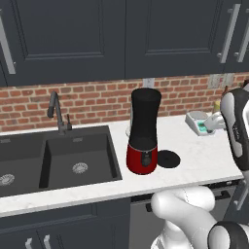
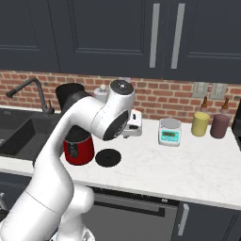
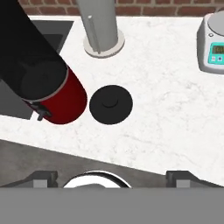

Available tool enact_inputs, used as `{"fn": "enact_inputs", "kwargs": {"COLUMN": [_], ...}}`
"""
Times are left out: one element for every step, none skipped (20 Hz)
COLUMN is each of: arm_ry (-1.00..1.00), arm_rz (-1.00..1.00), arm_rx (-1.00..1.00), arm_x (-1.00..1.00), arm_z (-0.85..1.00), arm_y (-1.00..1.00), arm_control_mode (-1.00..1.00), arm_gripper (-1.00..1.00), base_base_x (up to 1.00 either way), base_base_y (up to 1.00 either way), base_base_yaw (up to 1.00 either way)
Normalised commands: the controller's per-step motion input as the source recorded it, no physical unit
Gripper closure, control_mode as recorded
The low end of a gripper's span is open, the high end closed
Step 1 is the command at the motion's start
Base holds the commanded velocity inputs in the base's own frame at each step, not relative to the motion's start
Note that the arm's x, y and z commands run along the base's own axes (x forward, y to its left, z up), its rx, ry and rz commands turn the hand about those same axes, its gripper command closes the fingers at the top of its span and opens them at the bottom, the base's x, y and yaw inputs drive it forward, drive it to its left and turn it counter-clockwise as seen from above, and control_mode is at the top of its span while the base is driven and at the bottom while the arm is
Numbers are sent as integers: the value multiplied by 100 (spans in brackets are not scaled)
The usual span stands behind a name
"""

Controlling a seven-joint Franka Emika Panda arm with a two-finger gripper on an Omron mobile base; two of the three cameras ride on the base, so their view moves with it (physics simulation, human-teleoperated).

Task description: Close the lid blender by securely placing the lid on top.

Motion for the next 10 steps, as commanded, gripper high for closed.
{"fn": "enact_inputs", "kwargs": {"arm_ry": [-7,-5,-3,0,0,0,0,0,0,0], "arm_rz": [34,35,34,29,24,21,19,18,17,16], "arm_rx": [0,0,0,0,-3,-6,-8,-10,-10,-10], "arm_x": [30,29,29,35,37,41,37,39,46,50], "arm_z": [-28,-27,-23,-20,-16,-14,-14,-15,-19,-24], "arm_y": [-30,-29,-21,-5,0,0,1,13,19,26], "arm_control_mode": [-100,-100,-100,-100,-100,-100,-100,-100,-100,-100], "arm_gripper": [-100,-100,-100,-100,-100,-100,-100,-100,-100,-100], "base_base_x": [0,0,0,0,0,0,0,0,0,0], "base_base_y": [0,0,0,0,0,0,0,0,0,0], "base_base_yaw": [0,0,0,0,0,0,0,0,0,0]}}
